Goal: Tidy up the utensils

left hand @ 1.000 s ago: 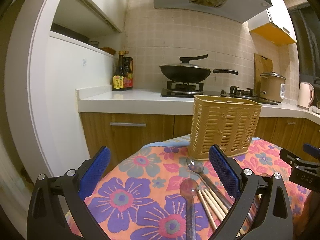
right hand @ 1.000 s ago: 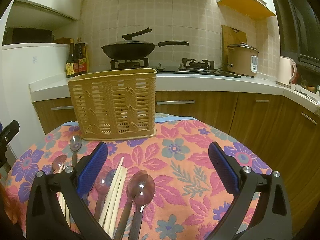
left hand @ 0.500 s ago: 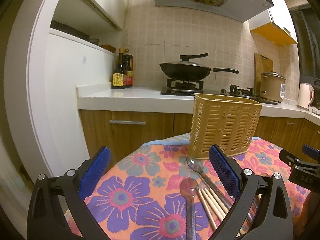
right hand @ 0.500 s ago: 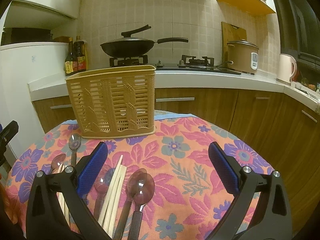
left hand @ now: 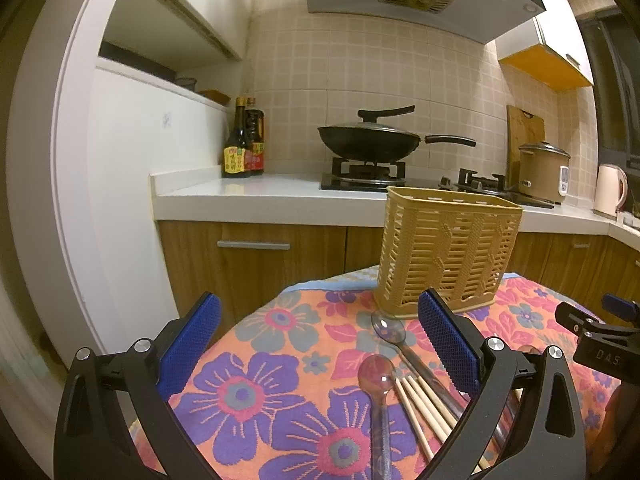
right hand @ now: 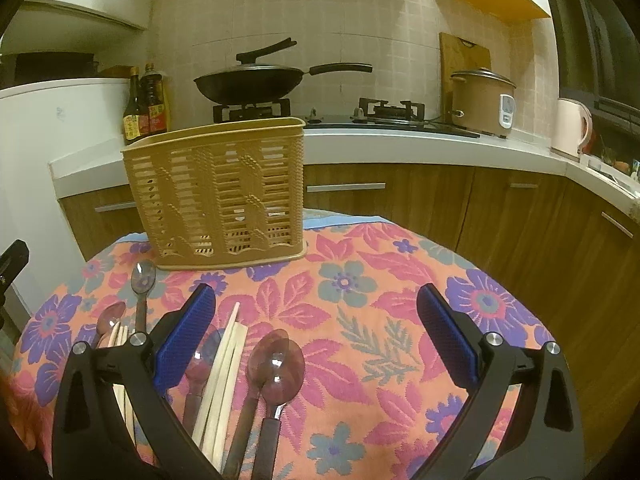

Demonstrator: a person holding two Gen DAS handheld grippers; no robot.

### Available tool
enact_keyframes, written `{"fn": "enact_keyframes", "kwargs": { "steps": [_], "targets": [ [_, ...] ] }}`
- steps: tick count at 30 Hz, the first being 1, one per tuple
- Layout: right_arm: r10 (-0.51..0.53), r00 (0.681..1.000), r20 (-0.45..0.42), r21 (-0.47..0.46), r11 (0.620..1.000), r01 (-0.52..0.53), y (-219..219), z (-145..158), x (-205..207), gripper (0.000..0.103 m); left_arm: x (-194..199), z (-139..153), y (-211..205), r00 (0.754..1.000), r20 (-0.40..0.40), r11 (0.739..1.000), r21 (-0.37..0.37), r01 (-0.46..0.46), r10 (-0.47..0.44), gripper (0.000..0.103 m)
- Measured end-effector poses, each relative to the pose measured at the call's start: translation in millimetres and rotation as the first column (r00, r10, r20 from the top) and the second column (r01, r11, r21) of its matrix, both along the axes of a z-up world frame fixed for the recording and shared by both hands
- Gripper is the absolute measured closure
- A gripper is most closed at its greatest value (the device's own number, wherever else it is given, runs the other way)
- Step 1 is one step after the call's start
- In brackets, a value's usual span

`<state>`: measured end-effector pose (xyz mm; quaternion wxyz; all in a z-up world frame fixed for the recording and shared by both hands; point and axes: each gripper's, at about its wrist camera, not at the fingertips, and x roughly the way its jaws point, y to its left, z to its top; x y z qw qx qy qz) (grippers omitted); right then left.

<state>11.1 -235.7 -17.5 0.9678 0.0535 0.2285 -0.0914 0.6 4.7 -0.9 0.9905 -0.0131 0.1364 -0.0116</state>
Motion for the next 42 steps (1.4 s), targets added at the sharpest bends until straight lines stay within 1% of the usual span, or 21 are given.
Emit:
{"fn": "enact_keyframes", "kwargs": {
  "steps": [2, 4, 6, 7, 9, 10, 12, 13, 14, 16, 18, 19, 21, 24, 26, 29, 33, 36, 38, 40, 42],
  "targets": [
    [-0.017, 1.000, -0.003, -0.004, 1.000, 0.017, -1.3, 1.8, -0.2, 0.008, 6.8, -0.4, 10.9, 0.998, -0.049, 0.999, -0.043, 0.023, -0.025, 0.007],
    [-0.025, 0.999, -0.034, 0.004, 1.000, 0.025, -4.6, 3.4, -0.4, 0.008, 18.4, -3.5, 29.6, 0.986, -0.140, 0.991, -0.111, 0.070, -0.085, 0.008],
    [-0.011, 0.997, -0.081, 0.015, 1.000, 0.013, -8.4, 5.7, -0.7, 0.008, 28.6, -8.4, 54.9, 0.956, -0.224, 0.964, -0.225, 0.140, -0.191, 0.009],
    [-0.003, 0.995, -0.103, 0.019, 1.000, 0.005, -9.7, 6.8, -0.4, 0.009, 33.6, -11.3, 62.3, 0.939, -0.260, 0.954, -0.254, 0.159, -0.225, 0.009],
    [0.042, 0.985, -0.166, 0.021, 0.999, -0.039, -8.9, 8.1, 1.4, 0.015, 43.9, -17.6, 67.2, 0.891, -0.359, 0.946, -0.264, 0.188, -0.278, 0.018],
    [0.077, 0.977, -0.199, 0.027, 0.997, -0.074, -6.8, 7.3, 3.4, 0.021, 51.3, -23.4, 63.7, 0.843, -0.437, 0.942, -0.253, 0.220, -0.314, 0.025],
    [0.138, 0.948, -0.287, 0.038, 0.990, -0.133, -0.4, 2.1, 7.9, 0.033, 59.0, -34.3, 52.2, 0.767, -0.534, 0.934, -0.235, 0.268, -0.354, 0.030],
    [0.156, 0.932, -0.326, 0.048, 0.988, -0.149, 1.7, -1.5, 9.6, 0.040, 62.0, -41.4, 42.9, 0.732, -0.570, 0.928, -0.227, 0.296, -0.373, 0.038],
    [0.177, 0.911, -0.372, 0.066, 0.984, -0.164, 3.4, -6.7, 11.1, 0.043, 63.5, -46.5, 34.7, 0.708, -0.588, 0.920, -0.231, 0.317, -0.391, 0.045],
    [0.217, 0.870, -0.443, 0.118, 0.976, -0.184, 4.8, -15.9, 12.1, 0.056, 64.5, -53.3, 21.4, 0.679, -0.608, 0.910, -0.227, 0.348, -0.411, 0.047],
    [0.263, 0.824, -0.502, 0.187, 0.963, -0.193, 4.6, -25.2, 10.7, 0.062, 63.7, -55.1, 8.1, 0.682, -0.618, 0.913, -0.167, 0.372, -0.391, 0.048],
    [0.277, 0.807, -0.521, 0.213, 0.958, -0.192, 4.1, -28.1, 10.6, 0.067, 64.5, -56.2, 0.9, 0.675, -0.628, 0.911, -0.145, 0.387, -0.387, 0.050],
    [0.310, 0.775, -0.551, 0.272, 0.945, -0.184, 2.4, -33.0, 11.4, 0.068, 66.7, -58.6, -11.6, 0.668, -0.646, 0.909, -0.101, 0.405, -0.370, 0.051],
    [0.309, 0.748, -0.587, 0.286, 0.944, -0.165, 1.6, -34.3, 18.8, 0.073, 75.0, -57.1, -20.8, 0.656, -0.670, 0.904, -0.054, 0.425, -0.348, 0.054],
    [0.304, 0.736, -0.604, 0.276, 0.947, -0.165, 4.8, -33.9, 24.7, 0.073, 74.3, -56.9, -27.7, 0.655, -0.679, 0.901, -0.021, 0.433, -0.331, 0.056],
    [0.309, 0.713, -0.629, 0.266, 0.948, -0.175, 11.2, -34.0, 30.8, 0.079, 72.4, -55.5, -29.8, 0.660, -0.687, 0.895, 0.029, 0.445, -0.306, 0.062],
    [0.329, 0.706, -0.628, 0.293, 0.940, -0.178, 9.1, -31.2, 28.4, 0.079, 71.3, -54.6, -27.4, 0.654, -0.685, 0.886, 0.027, 0.464, -0.321, 0.062],
    [0.314, 0.709, -0.632, 0.273, 0.946, -0.175, -1.6, -32.5, 28.2, 0.092, 71.7, -54.8, -27.4, 0.658, -0.681, 0.885, 0.031, 0.465, -0.322, 0.064],
    [0.310, 0.713, -0.629, 0.277, 0.946, -0.167, -12.0, -32.6, 21.3, 0.092, 71.5, -54.9, -27.6, 0.658, -0.680, 0.882, 0.037, 0.469, -0.322, 0.064],
    [0.276, 0.715, -0.642, 0.237, 0.959, -0.157, -18.5, -36.7, 21.6, 0.092, 72.5, -54.6, -27.3, 0.654, -0.684, 0.882, 0.031, 0.471, -0.325, 0.064],
    [0.320, 0.702, -0.636, 0.318, 0.938, -0.139, -26.5, -40.0, 24.2, 0.092, 74.5, -53.7, -25.9, 0.646, -0.688, 0.883, 0.015, 0.469, -0.332, 0.064]
  ]
}}
